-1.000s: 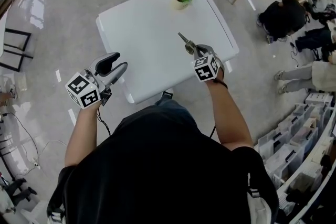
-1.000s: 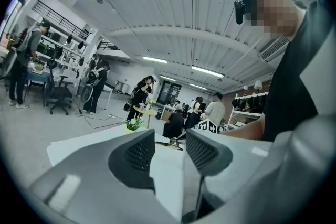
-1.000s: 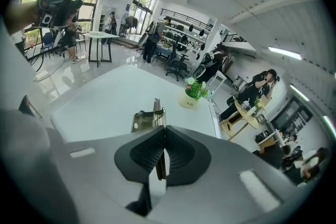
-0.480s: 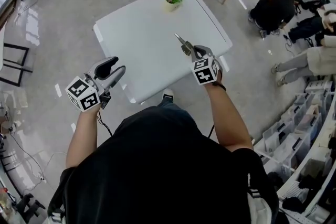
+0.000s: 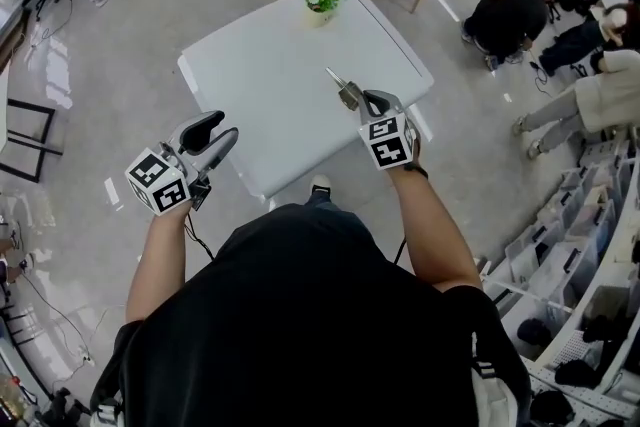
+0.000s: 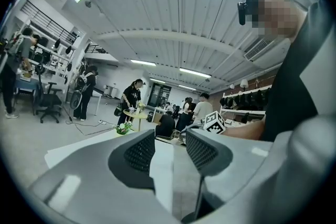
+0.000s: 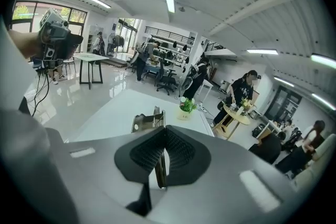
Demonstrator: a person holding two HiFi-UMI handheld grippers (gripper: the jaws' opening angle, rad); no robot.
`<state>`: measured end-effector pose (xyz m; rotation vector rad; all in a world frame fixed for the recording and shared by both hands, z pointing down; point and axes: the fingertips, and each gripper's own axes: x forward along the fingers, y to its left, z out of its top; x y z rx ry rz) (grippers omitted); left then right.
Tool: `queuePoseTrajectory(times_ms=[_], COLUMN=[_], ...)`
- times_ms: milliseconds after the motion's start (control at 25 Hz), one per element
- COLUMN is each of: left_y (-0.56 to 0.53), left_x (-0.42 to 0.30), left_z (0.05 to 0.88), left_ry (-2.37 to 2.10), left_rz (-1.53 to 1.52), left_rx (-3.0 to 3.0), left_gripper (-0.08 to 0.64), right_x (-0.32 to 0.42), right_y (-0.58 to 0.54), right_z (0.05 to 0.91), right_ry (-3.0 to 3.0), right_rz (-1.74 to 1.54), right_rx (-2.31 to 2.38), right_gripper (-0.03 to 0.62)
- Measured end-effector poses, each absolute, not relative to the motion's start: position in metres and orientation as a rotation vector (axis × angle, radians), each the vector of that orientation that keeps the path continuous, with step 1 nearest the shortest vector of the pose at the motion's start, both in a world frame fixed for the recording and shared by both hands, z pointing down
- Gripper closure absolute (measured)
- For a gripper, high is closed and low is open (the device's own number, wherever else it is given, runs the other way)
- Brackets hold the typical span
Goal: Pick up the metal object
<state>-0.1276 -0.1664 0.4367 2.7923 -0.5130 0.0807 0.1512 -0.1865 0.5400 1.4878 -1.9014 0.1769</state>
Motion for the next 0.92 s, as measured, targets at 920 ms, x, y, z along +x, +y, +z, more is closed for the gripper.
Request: queuePoseTrajectory(times_ms=[920], left_y=[-0.124], left_x=[-0.141], left_z=[0.428], left_ry=[-0.420], left_rz=[0.100], left_rx=[2.830], left_gripper=[0.376], right_x=[0.116], right_y=[-0.120], right_z=[0.500], right_ry=[-1.979], right_rz=[0.158], right_rx=[1.587], right_gripper=[0.566])
